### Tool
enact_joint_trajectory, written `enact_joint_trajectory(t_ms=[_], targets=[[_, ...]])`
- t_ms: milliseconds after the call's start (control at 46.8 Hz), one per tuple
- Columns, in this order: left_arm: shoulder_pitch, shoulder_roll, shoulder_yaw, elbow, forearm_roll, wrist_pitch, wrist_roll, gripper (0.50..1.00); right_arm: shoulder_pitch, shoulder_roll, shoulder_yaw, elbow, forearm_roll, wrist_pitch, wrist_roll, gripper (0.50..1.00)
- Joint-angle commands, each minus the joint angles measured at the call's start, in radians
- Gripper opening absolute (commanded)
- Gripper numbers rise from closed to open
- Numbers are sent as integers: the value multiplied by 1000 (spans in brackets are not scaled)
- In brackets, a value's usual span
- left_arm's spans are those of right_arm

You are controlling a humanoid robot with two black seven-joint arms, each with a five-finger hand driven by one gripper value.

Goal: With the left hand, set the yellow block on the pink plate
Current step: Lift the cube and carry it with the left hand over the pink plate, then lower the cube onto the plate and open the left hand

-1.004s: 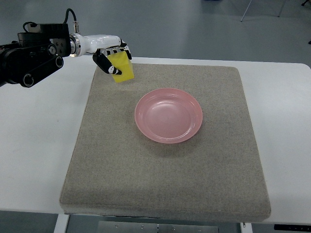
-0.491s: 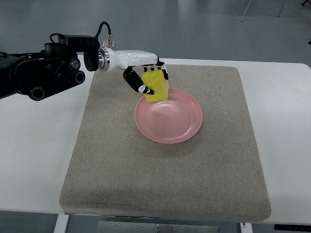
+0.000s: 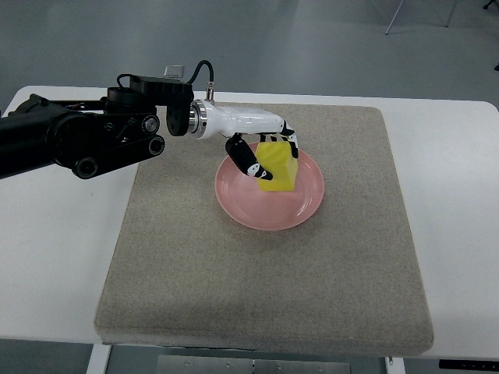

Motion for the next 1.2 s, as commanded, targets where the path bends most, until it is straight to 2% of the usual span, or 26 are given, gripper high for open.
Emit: enact_joint_trajectory(t_ms=[0,299,683,747,833,897,940,1068,1174], targets=[[-2,-29,3,24,12,-6,0,500,0,0,0,0,0,0,0,924],[-7,-64,1,75,155,-70,0,500,0,0,0,0,0,0,0,924],[6,-70,0,86,170,-62,-3,500,0,0,0,0,0,0,0,924],[7,-70,0,84,170,-62,-5,540,0,0,0,0,0,0,0,924],[10,-70,-2,81,167,-62,-6,677,0,0,0,0,0,0,0,924],[10,-67,-2,78,164,-62,-6,741,0,0,0,0,0,0,0,924],[10,-66,-2,78,166,-62,-6,748,0,0,0,0,0,0,0,924],[9,-58,-10,73,158,-62,-8,816,0,0,0,0,0,0,0,924],[7,-49,-13,63,155,-62,-8,819,0,0,0,0,0,0,0,924]])
